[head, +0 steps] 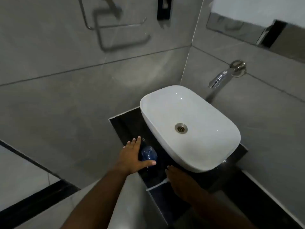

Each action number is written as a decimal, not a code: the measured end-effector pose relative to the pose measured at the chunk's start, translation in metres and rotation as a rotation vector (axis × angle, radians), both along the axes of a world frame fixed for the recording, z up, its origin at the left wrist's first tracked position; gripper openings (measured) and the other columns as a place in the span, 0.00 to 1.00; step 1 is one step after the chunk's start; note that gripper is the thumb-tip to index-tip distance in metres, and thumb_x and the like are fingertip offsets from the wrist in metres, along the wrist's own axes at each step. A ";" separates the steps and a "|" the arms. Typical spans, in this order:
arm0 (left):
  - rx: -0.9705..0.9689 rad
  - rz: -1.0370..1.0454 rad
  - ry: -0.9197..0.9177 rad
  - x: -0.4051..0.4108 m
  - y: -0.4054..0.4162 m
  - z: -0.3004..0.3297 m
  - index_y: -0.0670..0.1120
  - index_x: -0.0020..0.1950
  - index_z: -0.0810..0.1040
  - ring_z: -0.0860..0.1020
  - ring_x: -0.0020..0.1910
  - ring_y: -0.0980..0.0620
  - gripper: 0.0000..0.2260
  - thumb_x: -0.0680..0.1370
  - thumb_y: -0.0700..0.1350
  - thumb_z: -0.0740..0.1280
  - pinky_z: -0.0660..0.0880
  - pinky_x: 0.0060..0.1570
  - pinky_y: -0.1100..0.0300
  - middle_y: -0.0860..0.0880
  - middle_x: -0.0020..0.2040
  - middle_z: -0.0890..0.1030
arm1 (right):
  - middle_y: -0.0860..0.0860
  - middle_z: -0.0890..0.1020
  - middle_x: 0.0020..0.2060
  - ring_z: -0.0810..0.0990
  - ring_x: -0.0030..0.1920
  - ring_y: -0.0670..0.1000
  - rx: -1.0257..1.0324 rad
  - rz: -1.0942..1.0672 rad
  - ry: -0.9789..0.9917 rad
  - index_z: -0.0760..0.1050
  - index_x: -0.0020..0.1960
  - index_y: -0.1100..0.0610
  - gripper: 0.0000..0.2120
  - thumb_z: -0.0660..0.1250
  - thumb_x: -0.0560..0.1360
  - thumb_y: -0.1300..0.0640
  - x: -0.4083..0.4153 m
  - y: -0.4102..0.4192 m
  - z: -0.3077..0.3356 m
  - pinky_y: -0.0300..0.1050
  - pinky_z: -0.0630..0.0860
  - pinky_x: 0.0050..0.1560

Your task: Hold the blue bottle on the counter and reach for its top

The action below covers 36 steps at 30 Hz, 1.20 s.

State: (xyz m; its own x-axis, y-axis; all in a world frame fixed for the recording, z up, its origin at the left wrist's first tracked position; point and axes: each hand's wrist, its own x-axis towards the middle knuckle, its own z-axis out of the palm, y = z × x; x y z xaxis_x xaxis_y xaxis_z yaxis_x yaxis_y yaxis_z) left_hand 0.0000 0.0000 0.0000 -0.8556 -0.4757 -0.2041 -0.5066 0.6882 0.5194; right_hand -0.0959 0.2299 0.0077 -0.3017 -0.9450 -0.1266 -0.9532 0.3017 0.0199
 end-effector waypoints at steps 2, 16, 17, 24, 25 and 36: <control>0.016 -0.009 0.031 -0.007 0.001 -0.003 0.51 0.79 0.46 0.52 0.77 0.41 0.59 0.57 0.82 0.58 0.52 0.74 0.45 0.43 0.79 0.54 | 0.55 0.85 0.52 0.84 0.55 0.52 0.143 -0.025 -0.059 0.82 0.53 0.59 0.17 0.72 0.68 0.51 -0.005 -0.006 -0.006 0.43 0.78 0.58; -0.001 -0.104 0.010 -0.018 0.002 -0.009 0.55 0.78 0.49 0.50 0.77 0.40 0.46 0.68 0.74 0.61 0.51 0.73 0.41 0.44 0.80 0.53 | 0.51 0.80 0.37 0.81 0.32 0.53 0.180 -0.090 -0.086 0.77 0.35 0.54 0.08 0.74 0.59 0.55 -0.001 -0.012 0.022 0.43 0.78 0.28; 0.005 -0.099 0.015 -0.018 0.002 -0.010 0.55 0.78 0.48 0.49 0.77 0.41 0.46 0.69 0.73 0.62 0.50 0.74 0.41 0.44 0.80 0.53 | 0.53 0.79 0.44 0.82 0.40 0.56 0.192 -0.126 -0.149 0.77 0.41 0.56 0.06 0.69 0.65 0.56 -0.003 -0.013 0.029 0.47 0.79 0.37; 0.000 -0.083 0.032 -0.018 0.006 -0.011 0.54 0.79 0.47 0.49 0.78 0.41 0.46 0.69 0.73 0.62 0.50 0.74 0.41 0.45 0.80 0.53 | 0.53 0.72 0.54 0.79 0.52 0.55 0.054 -0.280 -0.353 0.77 0.56 0.57 0.14 0.70 0.72 0.56 -0.022 -0.029 0.105 0.43 0.76 0.52; -0.012 -0.086 0.026 -0.018 0.006 -0.011 0.54 0.79 0.47 0.49 0.78 0.41 0.47 0.68 0.75 0.60 0.50 0.74 0.42 0.45 0.80 0.53 | 0.54 0.72 0.55 0.78 0.53 0.55 0.046 -0.279 -0.325 0.76 0.57 0.57 0.14 0.70 0.72 0.56 -0.024 -0.033 0.119 0.44 0.76 0.53; -0.317 -0.156 0.019 -0.016 0.000 -0.021 0.51 0.78 0.42 0.39 0.77 0.44 0.50 0.66 0.81 0.41 0.36 0.71 0.47 0.45 0.80 0.45 | 0.55 0.78 0.60 0.75 0.60 0.53 0.031 -0.159 -0.324 0.77 0.62 0.56 0.18 0.71 0.73 0.56 -0.028 -0.101 0.185 0.43 0.70 0.61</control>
State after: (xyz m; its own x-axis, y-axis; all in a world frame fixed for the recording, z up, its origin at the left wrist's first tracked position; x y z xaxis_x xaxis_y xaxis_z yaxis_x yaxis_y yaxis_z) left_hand -0.0156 0.0004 -0.0206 -0.9253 -0.3758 -0.0500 -0.3745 0.8853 0.2756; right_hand -0.1243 0.1286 0.1930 -0.3837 -0.8839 -0.2674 -0.8529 0.4502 -0.2644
